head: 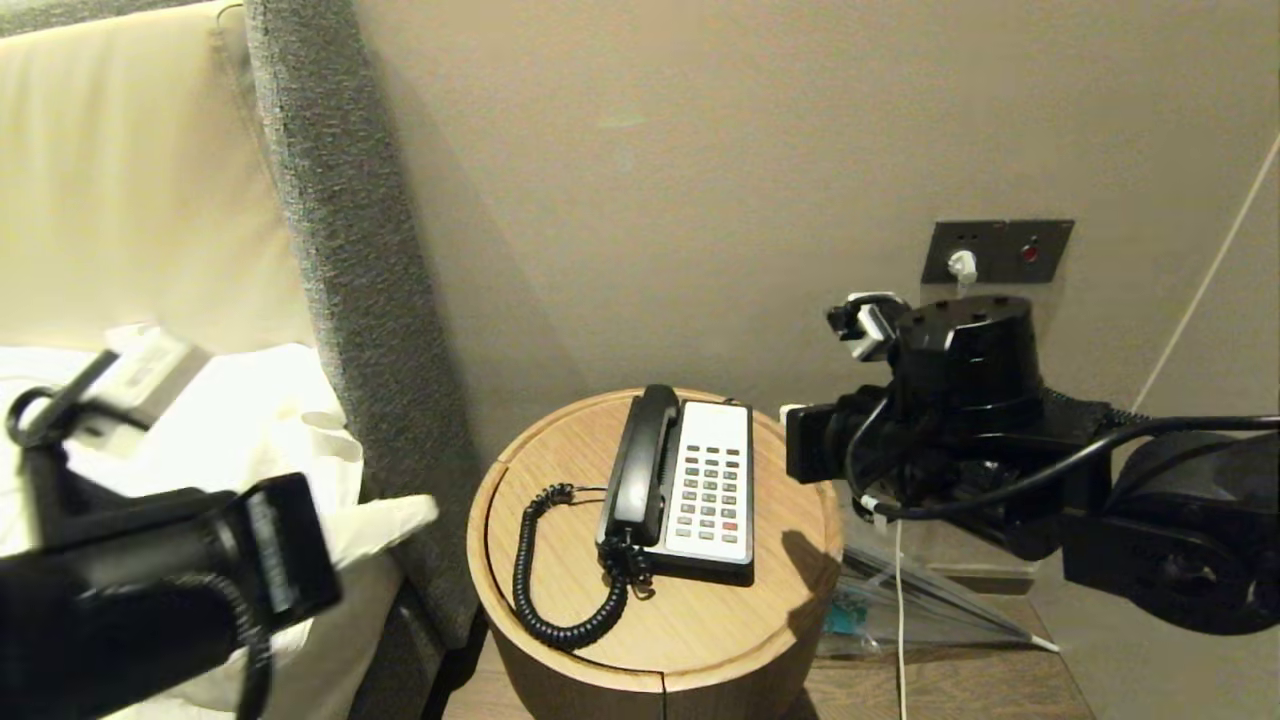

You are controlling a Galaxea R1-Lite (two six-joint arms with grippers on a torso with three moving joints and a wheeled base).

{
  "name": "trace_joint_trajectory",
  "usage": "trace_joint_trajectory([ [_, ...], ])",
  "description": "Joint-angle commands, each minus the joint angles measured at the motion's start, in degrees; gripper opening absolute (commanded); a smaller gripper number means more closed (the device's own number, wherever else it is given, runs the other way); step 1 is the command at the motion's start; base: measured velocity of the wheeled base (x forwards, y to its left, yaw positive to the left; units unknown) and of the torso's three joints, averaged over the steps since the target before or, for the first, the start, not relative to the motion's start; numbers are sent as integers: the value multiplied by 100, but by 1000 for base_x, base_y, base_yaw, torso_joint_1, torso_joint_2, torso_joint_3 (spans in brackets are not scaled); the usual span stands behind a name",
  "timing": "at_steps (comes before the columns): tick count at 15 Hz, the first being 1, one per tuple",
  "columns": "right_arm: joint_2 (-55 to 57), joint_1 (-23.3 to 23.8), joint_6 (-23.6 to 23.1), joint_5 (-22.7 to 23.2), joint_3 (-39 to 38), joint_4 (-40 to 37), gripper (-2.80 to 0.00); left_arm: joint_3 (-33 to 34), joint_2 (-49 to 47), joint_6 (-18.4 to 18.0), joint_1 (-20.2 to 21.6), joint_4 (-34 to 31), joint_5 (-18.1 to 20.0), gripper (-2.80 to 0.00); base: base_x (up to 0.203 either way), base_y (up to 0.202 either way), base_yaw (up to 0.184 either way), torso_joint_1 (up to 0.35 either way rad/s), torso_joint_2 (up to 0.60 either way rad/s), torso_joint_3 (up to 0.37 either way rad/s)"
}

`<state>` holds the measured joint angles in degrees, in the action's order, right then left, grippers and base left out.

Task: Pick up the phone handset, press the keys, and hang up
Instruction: End the call using the dial pad

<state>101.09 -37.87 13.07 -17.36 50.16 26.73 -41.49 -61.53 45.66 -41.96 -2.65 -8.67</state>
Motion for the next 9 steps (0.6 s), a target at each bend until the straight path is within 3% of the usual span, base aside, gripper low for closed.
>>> trace_joint_trajectory([
  [1, 175, -132, -7, -13, -58, -123, -280, 708, 1621, 80, 369, -14, 45, -280, 0, 0, 0, 0, 0, 0],
  [4, 344, -194, 33, -15, -244, -98, -280, 1228, 2540, 161, 878, -6, 583, -280, 0, 0, 0, 0, 0, 0],
  [9, 694, -323, 55, 24, 130, -81, -280, 1467, 2829, 276, 918, 37, 696, -280, 0, 0, 0, 0, 0, 0],
])
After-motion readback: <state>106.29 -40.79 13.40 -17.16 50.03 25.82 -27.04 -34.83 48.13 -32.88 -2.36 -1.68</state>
